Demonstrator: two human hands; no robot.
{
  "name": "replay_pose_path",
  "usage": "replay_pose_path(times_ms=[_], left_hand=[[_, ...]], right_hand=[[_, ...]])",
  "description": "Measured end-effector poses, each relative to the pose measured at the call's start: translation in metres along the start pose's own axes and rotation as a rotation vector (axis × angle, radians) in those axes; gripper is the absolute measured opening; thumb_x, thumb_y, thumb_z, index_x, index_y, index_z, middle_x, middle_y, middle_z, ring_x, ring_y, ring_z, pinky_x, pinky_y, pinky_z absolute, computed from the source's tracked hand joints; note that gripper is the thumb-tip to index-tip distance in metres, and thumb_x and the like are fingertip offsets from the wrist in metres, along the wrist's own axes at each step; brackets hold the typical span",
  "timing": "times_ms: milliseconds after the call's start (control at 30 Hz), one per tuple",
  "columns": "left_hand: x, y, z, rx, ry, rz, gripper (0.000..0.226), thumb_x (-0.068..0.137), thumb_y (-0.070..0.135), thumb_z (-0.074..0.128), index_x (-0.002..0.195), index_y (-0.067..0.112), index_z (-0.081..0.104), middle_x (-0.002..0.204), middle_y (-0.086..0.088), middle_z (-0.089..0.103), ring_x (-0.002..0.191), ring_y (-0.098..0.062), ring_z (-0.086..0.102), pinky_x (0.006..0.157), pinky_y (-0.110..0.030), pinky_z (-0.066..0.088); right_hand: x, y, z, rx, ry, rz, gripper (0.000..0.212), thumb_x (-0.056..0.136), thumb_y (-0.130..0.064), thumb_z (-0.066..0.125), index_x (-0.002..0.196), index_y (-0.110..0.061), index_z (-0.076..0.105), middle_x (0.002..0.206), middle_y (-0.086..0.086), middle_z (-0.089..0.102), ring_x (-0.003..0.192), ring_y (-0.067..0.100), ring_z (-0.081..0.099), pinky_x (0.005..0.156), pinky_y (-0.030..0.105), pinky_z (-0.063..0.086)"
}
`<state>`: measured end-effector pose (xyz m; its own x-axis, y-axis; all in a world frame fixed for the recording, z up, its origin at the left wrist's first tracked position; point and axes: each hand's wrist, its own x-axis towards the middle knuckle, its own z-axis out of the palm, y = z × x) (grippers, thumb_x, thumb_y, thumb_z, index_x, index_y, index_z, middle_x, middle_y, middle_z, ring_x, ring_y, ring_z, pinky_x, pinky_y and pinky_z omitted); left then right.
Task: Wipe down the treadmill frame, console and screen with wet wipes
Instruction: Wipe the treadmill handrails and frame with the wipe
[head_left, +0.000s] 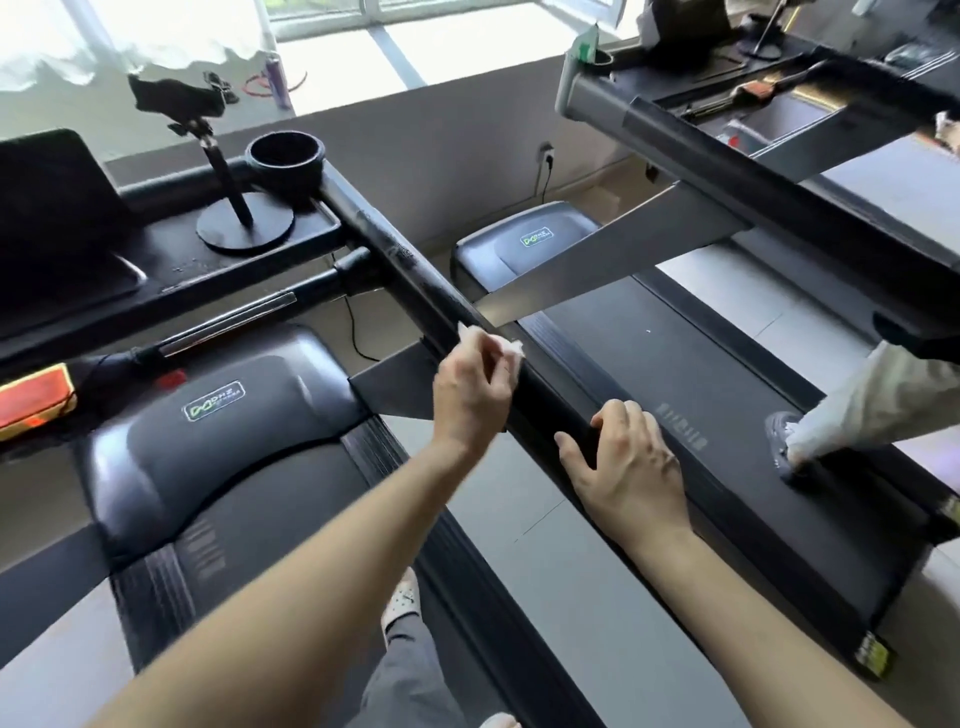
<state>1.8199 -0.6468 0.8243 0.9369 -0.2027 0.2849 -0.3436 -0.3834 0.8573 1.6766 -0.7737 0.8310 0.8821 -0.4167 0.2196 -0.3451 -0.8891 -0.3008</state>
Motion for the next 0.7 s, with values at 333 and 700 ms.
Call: replay_pose_path(times_ms=[333,700], left_hand=[[0.066,-0.016,-0.011,0.083,0.171,-0.11,0.02,0.097,0.032,0.066,0.09,0.015,0.059,0.087,-0.001,0.072,0.085,-0.028,0.068,0.077,-0.03,0.045],[-0.041,0.012,0.015,0.068,-0.065,0.328,0.025,0.097,0.017,0.07,0.08,0.007,0.054,0.076,0.002,0.063,0.065,-0.017,0.053,0.063,-0.023,0.04]], right_hand=[[0.0,0.003,0.002,0.027,0.009,-0.001,0.037,0.093,-0.055,0.058,0.093,-0.02,0.045,0.091,-0.004,0.049,0.088,0.02,0.049,0.066,0.032,0.038],[0.003,0.006,0.0,0.206,0.059,0.063,0.029,0.103,-0.032,0.03,0.081,-0.02,0.044,0.082,-0.005,0.05,0.079,0.018,0.044,0.071,0.034,0.031]])
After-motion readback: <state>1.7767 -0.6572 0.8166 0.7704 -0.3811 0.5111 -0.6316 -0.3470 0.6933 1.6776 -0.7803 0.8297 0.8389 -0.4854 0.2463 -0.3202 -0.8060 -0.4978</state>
